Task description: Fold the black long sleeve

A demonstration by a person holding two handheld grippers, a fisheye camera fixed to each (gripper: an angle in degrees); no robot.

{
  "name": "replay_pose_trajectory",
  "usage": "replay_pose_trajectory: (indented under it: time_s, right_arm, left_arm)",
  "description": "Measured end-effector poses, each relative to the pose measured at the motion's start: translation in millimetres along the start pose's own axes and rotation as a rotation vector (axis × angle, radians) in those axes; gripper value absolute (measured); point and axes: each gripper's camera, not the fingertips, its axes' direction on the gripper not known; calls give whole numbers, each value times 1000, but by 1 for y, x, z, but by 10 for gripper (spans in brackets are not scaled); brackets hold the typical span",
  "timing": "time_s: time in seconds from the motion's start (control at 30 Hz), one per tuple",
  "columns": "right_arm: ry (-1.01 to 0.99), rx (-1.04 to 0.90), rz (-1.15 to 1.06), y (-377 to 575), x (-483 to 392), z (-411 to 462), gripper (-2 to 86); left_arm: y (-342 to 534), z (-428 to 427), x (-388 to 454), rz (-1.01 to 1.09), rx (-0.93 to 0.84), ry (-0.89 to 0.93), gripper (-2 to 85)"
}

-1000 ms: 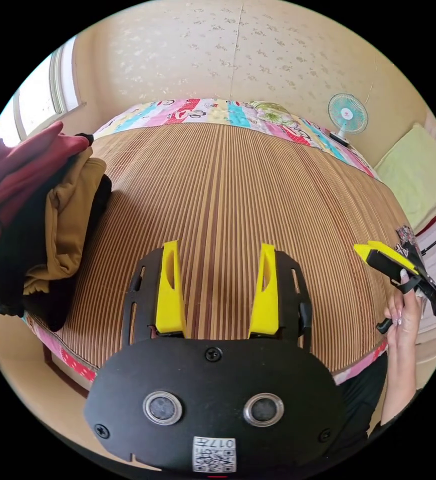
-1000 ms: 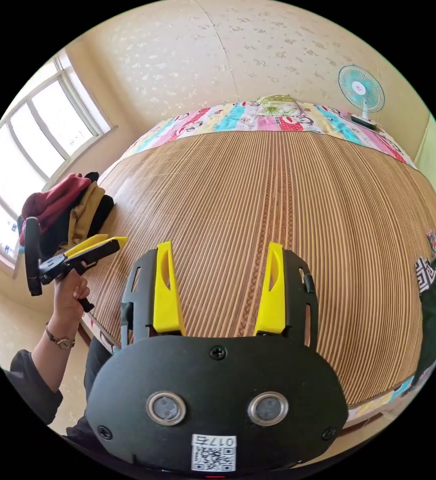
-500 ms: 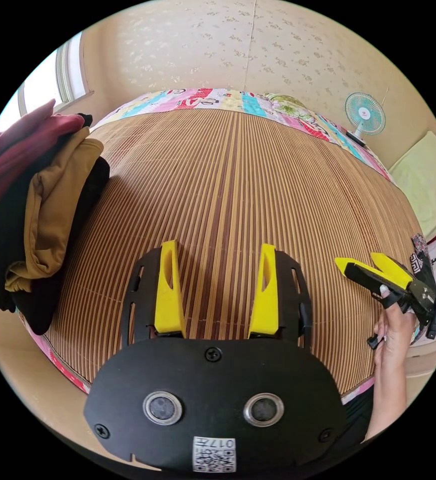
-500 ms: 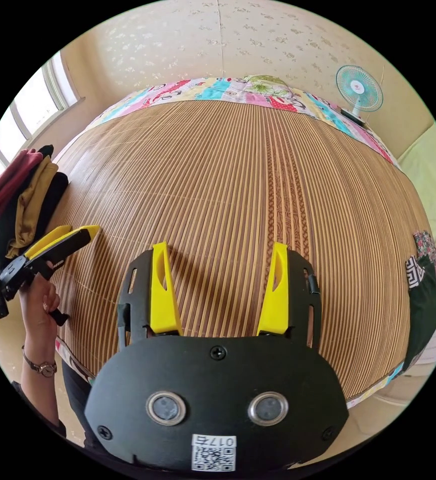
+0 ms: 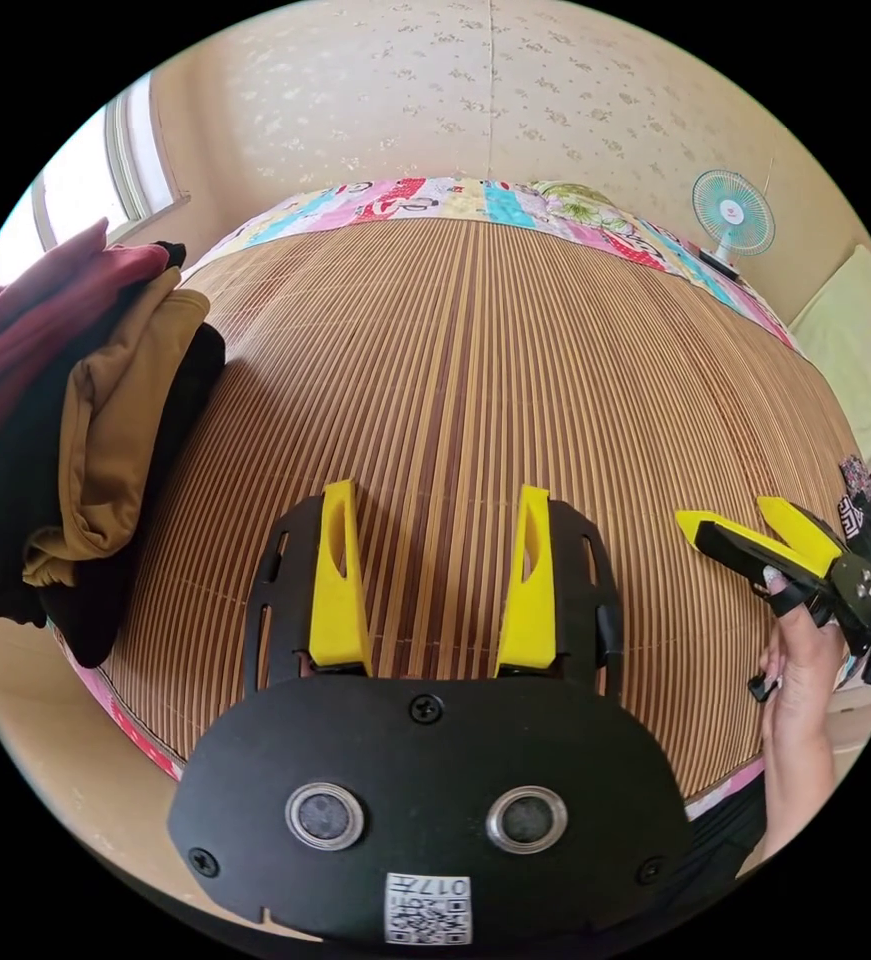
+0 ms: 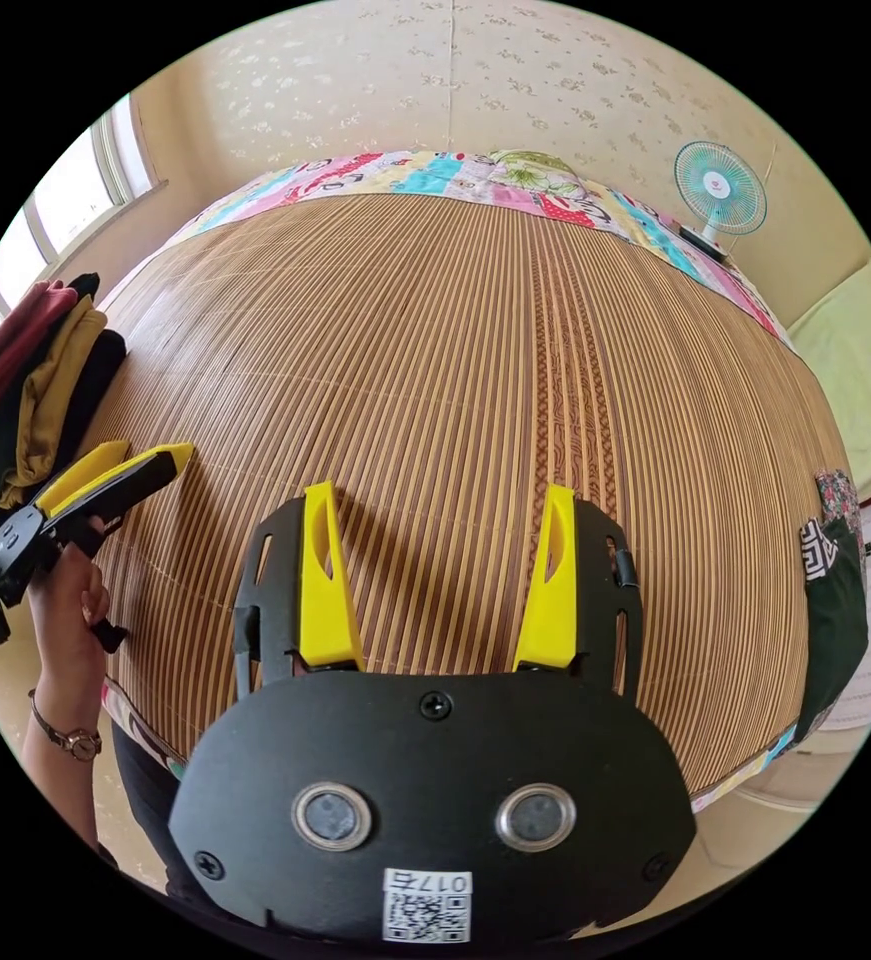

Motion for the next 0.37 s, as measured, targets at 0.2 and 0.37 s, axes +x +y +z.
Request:
replay_pose_trajectory:
  time_s: [0.2, 0.37]
  right_arm:
    - [-2, 9, -2, 0, -2, 10, 255]
    - [-2, 9, -2, -5, 0, 17, 253]
  left_arm:
    - [-4, -7, 8, -1, 19, 2, 201]
    - [-15, -10, 17, 0, 18, 2, 198]
